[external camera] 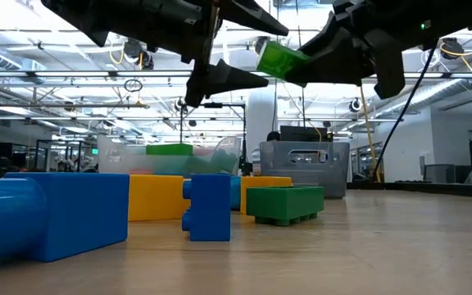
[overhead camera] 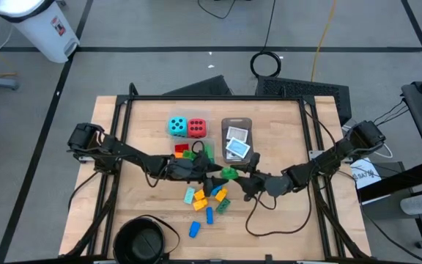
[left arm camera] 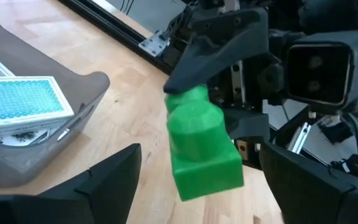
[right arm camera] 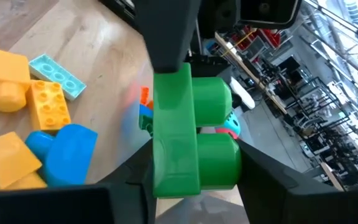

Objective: Pick & Place Toys
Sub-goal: Put the green game piece into the bottom transparent bin

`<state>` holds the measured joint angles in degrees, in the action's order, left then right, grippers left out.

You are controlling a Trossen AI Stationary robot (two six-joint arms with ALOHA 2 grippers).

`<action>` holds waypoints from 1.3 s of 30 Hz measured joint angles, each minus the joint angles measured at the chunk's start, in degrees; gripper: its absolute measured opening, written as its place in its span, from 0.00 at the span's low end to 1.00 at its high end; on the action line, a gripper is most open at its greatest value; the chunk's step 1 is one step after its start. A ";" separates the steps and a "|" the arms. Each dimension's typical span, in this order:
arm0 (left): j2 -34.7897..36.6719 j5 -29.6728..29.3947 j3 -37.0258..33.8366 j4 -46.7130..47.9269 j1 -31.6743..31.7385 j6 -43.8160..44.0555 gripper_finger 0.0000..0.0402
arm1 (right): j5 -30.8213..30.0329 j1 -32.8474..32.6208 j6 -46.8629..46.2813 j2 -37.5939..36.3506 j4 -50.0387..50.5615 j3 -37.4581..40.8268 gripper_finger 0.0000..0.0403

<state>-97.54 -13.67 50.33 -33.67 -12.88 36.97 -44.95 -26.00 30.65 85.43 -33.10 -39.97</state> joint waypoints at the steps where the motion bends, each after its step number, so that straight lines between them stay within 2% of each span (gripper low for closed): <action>1: 0.00 0.01 0.00 0.00 0.00 -0.12 0.83 | 0.00 0.07 0.12 0.00 -0.36 0.00 0.38; 12: -0.76 -1.67 -0.04 -0.88 -0.17 0.24 0.80 | 0.17 0.09 0.20 0.00 -1.04 0.00 0.37; 17: -2.03 -1.09 0.02 -1.35 0.61 1.13 0.66 | 0.08 0.11 0.26 0.00 -1.05 0.02 0.36; 24: -2.50 -0.44 0.02 -4.37 1.22 0.61 0.34 | -0.38 0.15 0.05 -0.10 -0.85 0.02 0.39; 28: -2.09 0.16 -0.09 -4.00 1.14 -1.20 0.33 | 3.19 0.15 -3.76 -0.12 -0.86 0.37 0.43; 31: -0.98 0.02 -0.28 -3.24 1.14 -2.82 0.33 | 2.65 -0.31 -10.39 -0.17 -1.12 0.57 0.45; 34: 1.69 -2.60 -0.35 0.66 1.13 -4.51 0.33 | -1.25 -1.37 -12.69 -0.89 -0.59 0.55 0.47; 39: 6.48 -15.44 -0.21 10.32 0.27 -4.87 0.33 | -1.66 -4.37 -13.30 -5.20 4.29 0.90 0.49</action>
<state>-91.06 -29.10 50.11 -23.35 -12.61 32.10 -46.61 -30.37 17.35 80.23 -28.81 -39.07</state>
